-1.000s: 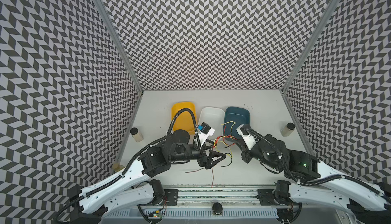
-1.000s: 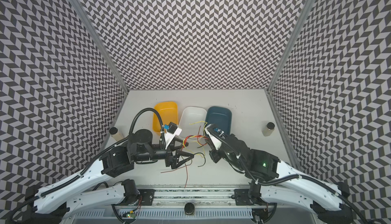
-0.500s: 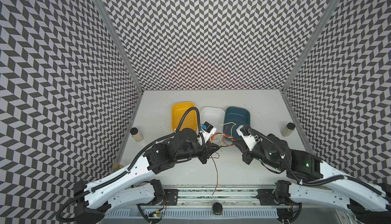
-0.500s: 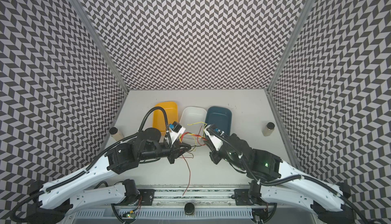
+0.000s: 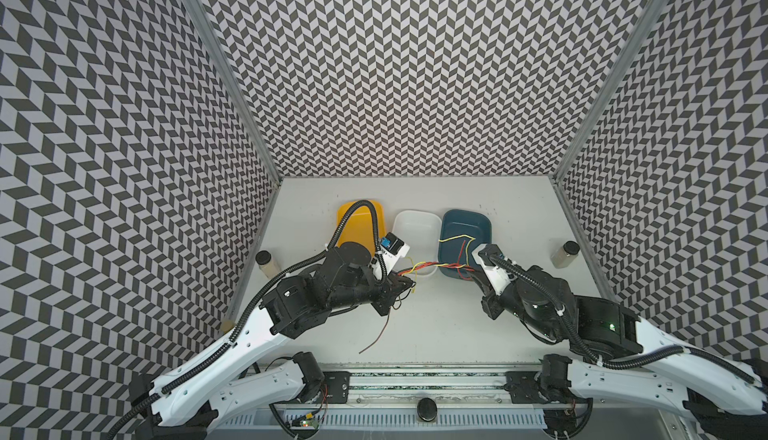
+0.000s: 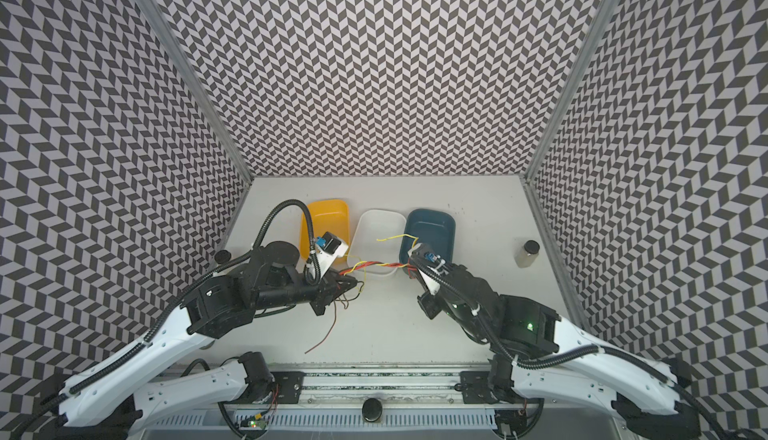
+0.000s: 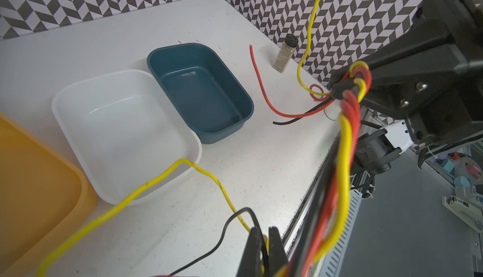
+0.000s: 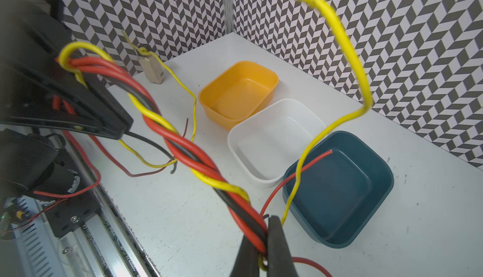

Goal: Untangle the cables

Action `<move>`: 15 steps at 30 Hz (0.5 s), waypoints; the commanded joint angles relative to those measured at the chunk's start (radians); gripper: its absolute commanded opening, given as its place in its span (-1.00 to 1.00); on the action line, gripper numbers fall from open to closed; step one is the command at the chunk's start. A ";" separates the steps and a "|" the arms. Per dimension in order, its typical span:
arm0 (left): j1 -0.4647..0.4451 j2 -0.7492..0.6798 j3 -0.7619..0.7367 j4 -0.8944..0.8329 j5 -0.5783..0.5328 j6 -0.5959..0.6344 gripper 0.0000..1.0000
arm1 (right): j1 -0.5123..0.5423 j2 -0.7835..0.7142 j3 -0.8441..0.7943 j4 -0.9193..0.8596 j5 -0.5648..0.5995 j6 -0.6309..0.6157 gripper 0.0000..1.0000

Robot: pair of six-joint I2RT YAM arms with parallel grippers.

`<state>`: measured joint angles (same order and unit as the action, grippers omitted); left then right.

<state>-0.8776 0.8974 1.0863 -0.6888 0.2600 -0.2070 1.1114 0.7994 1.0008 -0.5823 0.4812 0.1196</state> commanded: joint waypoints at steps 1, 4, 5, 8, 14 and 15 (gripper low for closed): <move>0.033 -0.040 0.052 -0.142 -0.072 0.024 -1.00 | -0.023 -0.035 0.063 -0.149 0.246 0.023 -1.00; 0.034 -0.014 0.051 -0.172 -0.026 0.042 -1.00 | -0.025 -0.051 0.101 -0.153 0.222 -0.011 -1.00; 0.033 -0.001 0.049 -0.178 0.010 0.050 -1.00 | -0.025 -0.049 0.111 -0.156 0.197 -0.036 -1.00; 0.034 0.047 0.047 -0.185 0.108 0.052 -1.00 | -0.025 -0.006 0.158 -0.207 0.115 -0.072 -0.88; 0.035 0.075 0.047 -0.137 0.120 0.029 -1.00 | -0.024 0.041 0.198 -0.248 -0.020 -0.015 -0.41; 0.035 0.077 0.050 -0.121 0.119 0.017 -1.00 | -0.025 0.037 0.196 -0.245 -0.041 0.008 -0.20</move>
<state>-0.8501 0.9802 1.1126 -0.7811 0.3752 -0.1753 1.0931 0.8463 1.1694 -0.7967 0.4690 0.0879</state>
